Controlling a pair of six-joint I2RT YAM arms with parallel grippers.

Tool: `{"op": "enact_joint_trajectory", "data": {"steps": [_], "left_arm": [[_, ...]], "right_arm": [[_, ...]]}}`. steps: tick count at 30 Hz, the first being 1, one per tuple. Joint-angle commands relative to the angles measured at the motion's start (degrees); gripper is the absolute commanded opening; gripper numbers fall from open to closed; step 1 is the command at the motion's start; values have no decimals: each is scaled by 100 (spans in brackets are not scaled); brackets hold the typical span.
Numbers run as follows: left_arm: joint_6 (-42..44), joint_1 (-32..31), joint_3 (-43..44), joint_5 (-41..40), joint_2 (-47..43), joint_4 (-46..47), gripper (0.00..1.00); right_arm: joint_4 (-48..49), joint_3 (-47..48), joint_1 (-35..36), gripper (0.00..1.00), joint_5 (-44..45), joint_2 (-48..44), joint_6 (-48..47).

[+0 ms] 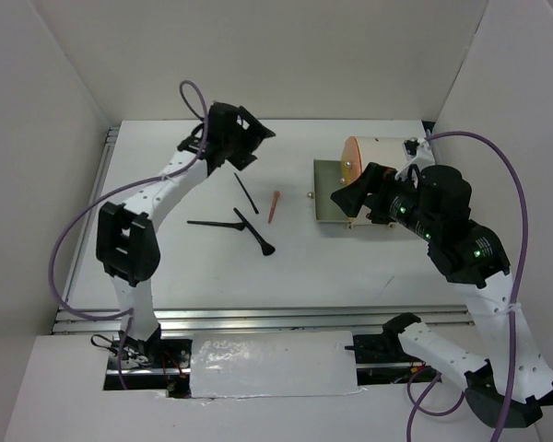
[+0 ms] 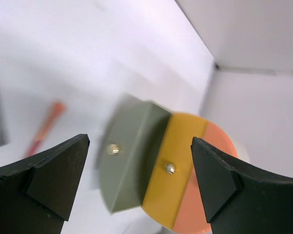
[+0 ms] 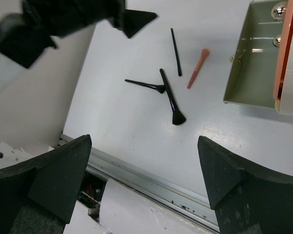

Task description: Organize the makeup

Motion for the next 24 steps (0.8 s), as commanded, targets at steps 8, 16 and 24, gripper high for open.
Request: {"op": "enact_joint_trajectory", "data": {"steps": [8, 16, 24], "left_arm": [[183, 873, -1458, -2070, -1256, -4189, 97], [165, 1085, -1164, -1534, -572, -3923, 96], [-493, 1094, -1004, -1226, 52, -4090, 95]], "right_arm": [[660, -241, 40, 97, -413, 197, 156], [581, -162, 93, 96, -545, 355, 68], [660, -382, 198, 96, -581, 241, 103]]}}
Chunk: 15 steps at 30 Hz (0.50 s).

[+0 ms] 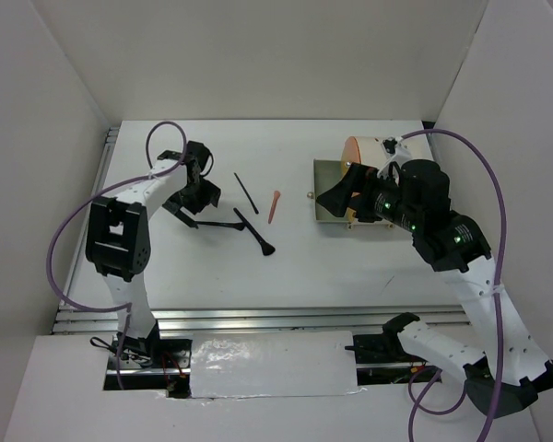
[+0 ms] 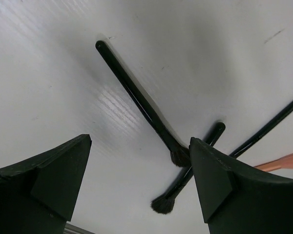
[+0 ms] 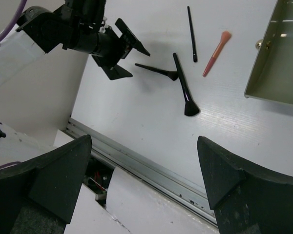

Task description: Organize the makeup

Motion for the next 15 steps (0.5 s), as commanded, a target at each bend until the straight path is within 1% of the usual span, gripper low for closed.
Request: {"op": "enact_joint_trajectory", "data": {"steps": [1, 8, 13, 14, 15], "left_arm": [[-398, -4, 65, 254, 256, -145, 95], [-600, -65, 56, 500, 555, 162, 92], [-820, -179, -57, 483, 731, 224, 91], [-872, -188, -111, 518, 749, 294, 90], [-899, -188, -163, 527, 758, 321, 87]], "right_arm": [[282, -78, 56, 96, -82, -133, -15], [238, -8, 100, 96, 6, -142, -94], [247, 18, 144, 96, -3, -124, -94], [238, 18, 144, 96, 6, -133, -103], [229, 18, 144, 96, 23, -159, -103]]}}
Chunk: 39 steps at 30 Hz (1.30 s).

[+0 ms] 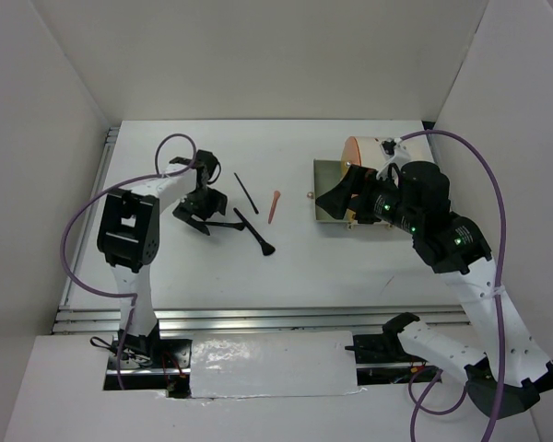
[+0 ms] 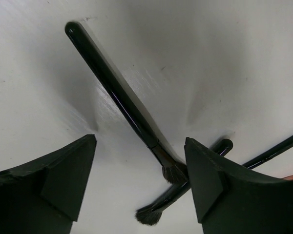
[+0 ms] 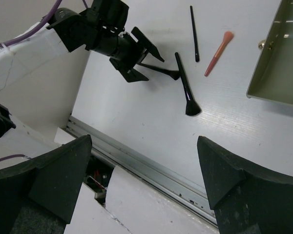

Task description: Organize the makeup

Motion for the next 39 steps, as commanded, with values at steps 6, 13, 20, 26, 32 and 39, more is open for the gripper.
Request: {"op": "enact_joint_trajectory", "data": {"steps": [6, 13, 20, 26, 32, 39], "left_arm": [[-263, -90, -550, 123, 188, -82, 44], [-167, 182, -1490, 52, -400, 111, 28], [904, 209, -2184, 42, -1340, 768, 0], [2056, 86, -2906, 930, -2553, 2456, 0], [2479, -476, -2916, 1862, -3564, 3371, 0], [2295, -1573, -2889, 3356, -3943, 5198, 0]], "right_arm": [[194, 20, 63, 97, 59, -173, -81], [256, -15, 55, 97, 32, -173, -55], [379, -94, 55, 97, -91, -50, -28], [659, -155, 55, 96, -442, 134, -2], [1020, -454, 81, 96, -907, 486, -2], [1450, -586, 81, 95, -1225, 943, 200]]}}
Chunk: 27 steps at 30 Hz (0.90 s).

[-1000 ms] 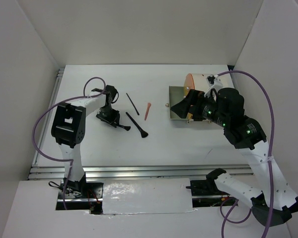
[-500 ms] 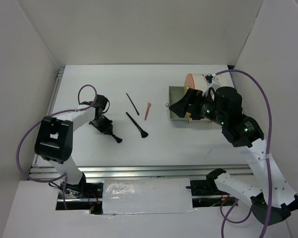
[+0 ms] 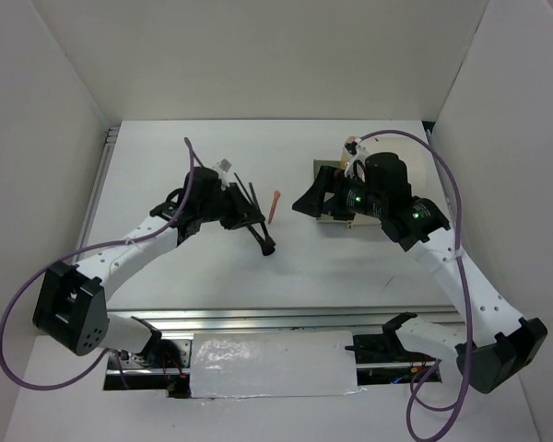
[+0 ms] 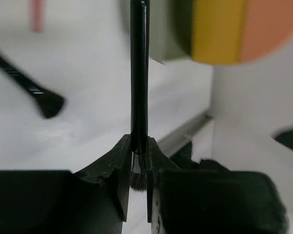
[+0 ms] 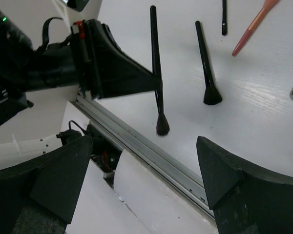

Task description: Organize the makeup

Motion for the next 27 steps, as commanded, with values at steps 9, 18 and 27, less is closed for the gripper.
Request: {"op": "enact_joint_trajectory", "data": {"steps": [9, 18, 27], "left_arm": [[-282, -889, 395, 1465, -100, 2356, 0], [-510, -1153, 466, 1685, 155, 2848, 0], [-449, -1232, 642, 1861, 375, 2840, 0]], "right_arm": [[647, -117, 55, 83, 172, 192, 453], [717, -231, 81, 69, 198, 263, 357], [744, -196, 72, 26, 207, 421, 137]]}}
